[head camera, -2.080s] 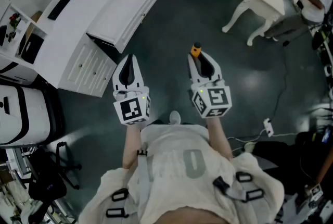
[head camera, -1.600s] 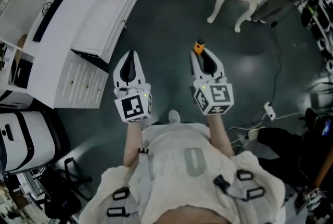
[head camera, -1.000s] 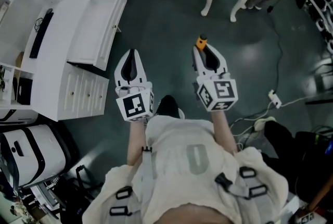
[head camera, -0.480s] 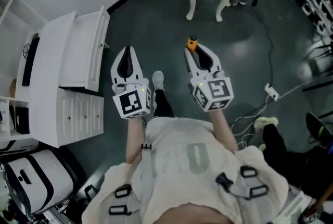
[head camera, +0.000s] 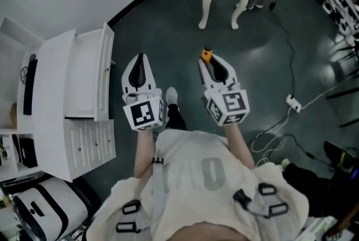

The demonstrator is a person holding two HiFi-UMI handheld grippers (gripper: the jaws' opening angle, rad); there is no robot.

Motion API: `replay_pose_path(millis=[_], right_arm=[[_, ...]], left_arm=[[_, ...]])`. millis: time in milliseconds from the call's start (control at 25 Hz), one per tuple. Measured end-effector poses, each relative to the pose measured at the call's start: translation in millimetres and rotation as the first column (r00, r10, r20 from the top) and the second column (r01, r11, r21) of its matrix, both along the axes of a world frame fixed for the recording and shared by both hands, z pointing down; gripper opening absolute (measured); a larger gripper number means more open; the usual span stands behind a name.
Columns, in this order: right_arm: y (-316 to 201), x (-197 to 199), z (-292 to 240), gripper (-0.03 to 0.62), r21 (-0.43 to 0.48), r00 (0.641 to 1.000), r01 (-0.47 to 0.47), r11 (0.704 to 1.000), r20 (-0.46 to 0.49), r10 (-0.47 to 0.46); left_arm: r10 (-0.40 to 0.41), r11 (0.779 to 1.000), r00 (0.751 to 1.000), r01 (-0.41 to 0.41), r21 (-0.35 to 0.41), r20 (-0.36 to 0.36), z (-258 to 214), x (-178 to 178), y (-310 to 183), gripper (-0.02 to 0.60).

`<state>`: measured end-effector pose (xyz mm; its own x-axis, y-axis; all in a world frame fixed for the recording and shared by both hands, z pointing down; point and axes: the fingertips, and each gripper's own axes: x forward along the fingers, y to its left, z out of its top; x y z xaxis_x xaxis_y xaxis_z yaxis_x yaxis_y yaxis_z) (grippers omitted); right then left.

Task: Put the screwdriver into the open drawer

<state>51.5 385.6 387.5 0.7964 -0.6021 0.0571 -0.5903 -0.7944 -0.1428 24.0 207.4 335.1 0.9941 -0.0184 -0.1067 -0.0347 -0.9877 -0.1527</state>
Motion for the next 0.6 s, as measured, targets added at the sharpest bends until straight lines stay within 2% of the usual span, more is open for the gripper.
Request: replay_pose_path(millis=[120,320,600], right_arm=[[-15.4,33.1,-4.7,0.098,0.01,1.0,-0.018,1.0,0.01,0.018],[-42.4,95.6,-15.2,0.098,0.021,0.998,-0.062,0.998,0.018,0.062],[-87.2,159.6,-12.8,0.098,-0.006,0.996,-0.073,0.997,0.042,0.073]], left_arm=[[0.021,1.0,1.0,-0.021,-0.018,-0.001,-8.3,38.6,-15.7,0.006],[0.044,0.999,0.999,-0.044,0.002,0.008,-20.0,108.8,-48.4,0.006],[0.089,0.995,0.996,-0.087,-0.042,0.032,-5.2,180.7,-85.5,0.006]])
